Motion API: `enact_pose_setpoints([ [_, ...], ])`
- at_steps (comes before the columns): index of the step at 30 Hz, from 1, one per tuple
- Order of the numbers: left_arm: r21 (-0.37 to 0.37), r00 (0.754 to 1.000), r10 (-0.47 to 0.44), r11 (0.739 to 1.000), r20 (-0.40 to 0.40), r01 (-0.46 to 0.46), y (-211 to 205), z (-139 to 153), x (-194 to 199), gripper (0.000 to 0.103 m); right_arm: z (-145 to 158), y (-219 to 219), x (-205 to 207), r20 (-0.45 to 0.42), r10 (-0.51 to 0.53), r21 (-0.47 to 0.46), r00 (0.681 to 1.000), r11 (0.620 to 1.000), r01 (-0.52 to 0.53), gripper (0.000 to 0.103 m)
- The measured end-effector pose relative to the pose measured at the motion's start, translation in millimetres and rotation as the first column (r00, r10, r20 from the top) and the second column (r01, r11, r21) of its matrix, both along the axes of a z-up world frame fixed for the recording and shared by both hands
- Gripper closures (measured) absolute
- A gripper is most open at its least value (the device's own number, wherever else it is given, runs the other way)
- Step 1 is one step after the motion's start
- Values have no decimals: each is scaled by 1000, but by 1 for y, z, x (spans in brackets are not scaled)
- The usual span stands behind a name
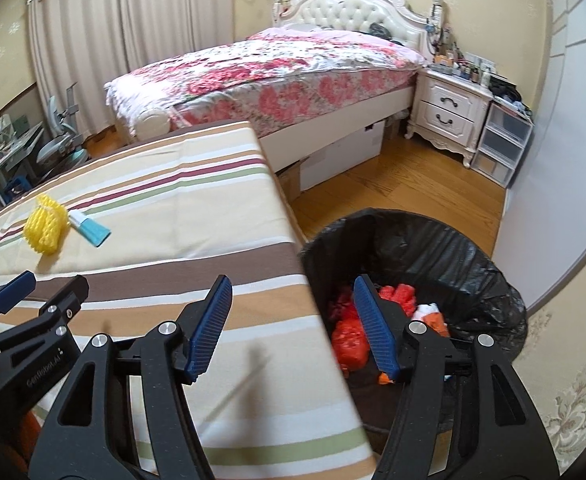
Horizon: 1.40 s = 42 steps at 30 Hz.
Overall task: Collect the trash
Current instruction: 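Move both open tools back over the yellow net and blue brush, then grasp the yellow foam net with the left tool while the right tool grasps the blue-white tube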
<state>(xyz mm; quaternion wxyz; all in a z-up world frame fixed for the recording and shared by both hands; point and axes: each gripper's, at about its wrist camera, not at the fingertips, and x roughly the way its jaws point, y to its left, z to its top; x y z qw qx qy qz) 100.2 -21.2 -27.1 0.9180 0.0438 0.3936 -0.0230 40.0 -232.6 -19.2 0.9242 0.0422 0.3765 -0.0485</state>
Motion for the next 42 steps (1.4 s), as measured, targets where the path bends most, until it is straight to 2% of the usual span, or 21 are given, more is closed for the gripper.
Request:
enact_pose_setpoints([
  [10, 4, 995, 101, 995, -15, -101, 50, -5, 23, 29, -13, 58, 30, -45, 129, -3, 991, 992, -130, 41],
  [20, 0, 993, 117, 993, -16, -117, 63, -6, 59, 29, -18, 74, 50, -75, 155, -12, 985, 988, -156, 41],
  [22, 7, 994, 107, 994, -9, -107, 65, -6, 59, 37, -18, 79, 52, -76, 163, -17, 984, 986, -165, 41],
  [24, 8, 996, 90, 996, -27, -89, 67, -9, 61, 55, -18, 83, 56, -78, 175, -22, 981, 984, -177, 41],
  [25, -6, 996, 83, 997, -42, -83, 68, -10, 62, 58, -18, 86, 58, -80, 183, -25, 980, 982, -185, 41],
  [27, -23, 996, 80, 996, -41, -81, 71, -9, 62, 59, -18, 92, 61, -80, 196, -31, 977, 980, -199, 41],
  [42, 10, 992, 122, 992, -36, -122, 106, -7, 57, 60, -19, 151, 88, -98, 310, -54, 946, 947, -316, 41],
])
